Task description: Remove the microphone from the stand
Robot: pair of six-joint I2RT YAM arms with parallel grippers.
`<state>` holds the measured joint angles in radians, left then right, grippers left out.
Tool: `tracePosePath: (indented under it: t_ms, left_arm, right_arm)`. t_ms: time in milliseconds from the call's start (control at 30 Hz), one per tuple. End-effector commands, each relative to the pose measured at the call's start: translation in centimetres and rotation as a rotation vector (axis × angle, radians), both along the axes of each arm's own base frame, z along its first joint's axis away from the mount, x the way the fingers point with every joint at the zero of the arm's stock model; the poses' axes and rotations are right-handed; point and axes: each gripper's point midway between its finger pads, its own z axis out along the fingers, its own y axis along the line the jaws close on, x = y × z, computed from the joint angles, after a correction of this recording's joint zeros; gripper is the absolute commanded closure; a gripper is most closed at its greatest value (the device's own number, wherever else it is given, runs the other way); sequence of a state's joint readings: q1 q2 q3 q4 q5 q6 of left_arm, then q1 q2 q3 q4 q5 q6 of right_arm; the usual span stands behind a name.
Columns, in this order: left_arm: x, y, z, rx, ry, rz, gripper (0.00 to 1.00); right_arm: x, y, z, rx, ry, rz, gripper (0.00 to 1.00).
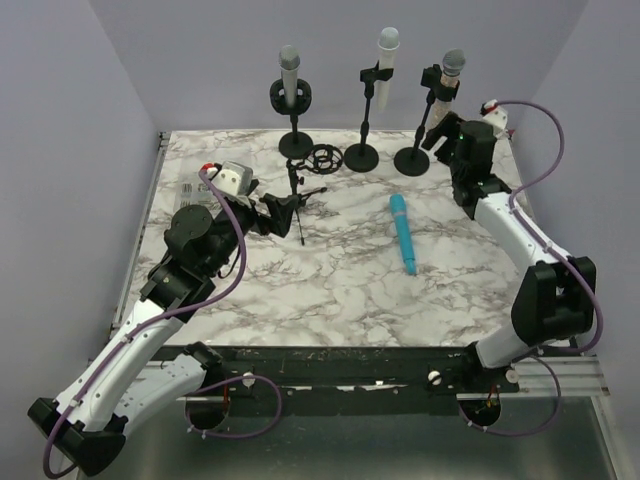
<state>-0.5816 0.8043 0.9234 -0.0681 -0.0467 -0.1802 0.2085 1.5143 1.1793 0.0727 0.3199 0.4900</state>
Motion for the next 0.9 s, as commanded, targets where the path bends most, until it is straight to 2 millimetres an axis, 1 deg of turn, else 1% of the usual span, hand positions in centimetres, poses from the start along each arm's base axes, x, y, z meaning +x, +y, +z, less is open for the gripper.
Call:
tracePosePath:
  t_ms: [0, 133, 200, 300, 333, 400, 500, 600, 667, 867]
  left_arm:
    - [0.0, -0.1, 0.5, -0.005, -0.017, -0.012, 0.06]
    - [0.0, 0.0, 0.4, -0.013, -0.021, -0.005, 0.06]
    - [0.1, -0.1, 0.3, -0.009, -0.012, -0.008, 0.06]
    - [0.1, -0.1, 0.3, -0.010, -0.010, -0.008, 0.06]
    - [0.1, -0.1, 0.4, -0.011, -0.012, -0.006, 0.06]
    - [0.1, 0.1, 0.5, -0.011, -0.018, 0.002, 0.06]
    - [0.0, 0.4, 0.6, -0.011, -0.023, 0.012, 0.06]
    - [0.1, 0.4, 0.6, -0.009, -0.023, 0.015, 0.06]
    - [0.1, 0.3, 0.6, -0.010, -0.021, 0.011, 0.06]
    - [0.4, 0.3, 0.3, -0.003, -0.014, 0.017, 0.06]
  right_arm:
    - [4.5, -2.0, 3.0, 0.020, -0.100, 0.001, 0.15]
    - [7.9, -3.0, 4.1, 0.000, -0.164, 0.005, 0.14]
    - [9.5, -2.7, 4.4, 0.006, -0.191, 0.047, 0.14]
    - [11.4, -1.6, 3.8, -0.005, -0.208, 0.168, 0.23]
    - [11.8, -0.8, 3.3, -0.027, -0.213, 0.225, 0.24]
    - [12.1, -0.5, 2.8, -0.065, -0.242, 0.256, 0.25]
    - [12.4, -1.3, 1.9, -0.134, -0.254, 0.233, 0.24]
    - [12.8, -1.8, 1.5, -0.198, -0.264, 0.223, 0.25]
    - [13.1, -1.8, 1.2, -0.228, -0.268, 0.229, 0.26]
    - [14.8, -2.2, 0.0, -0.281, -0.233, 0.223, 0.30]
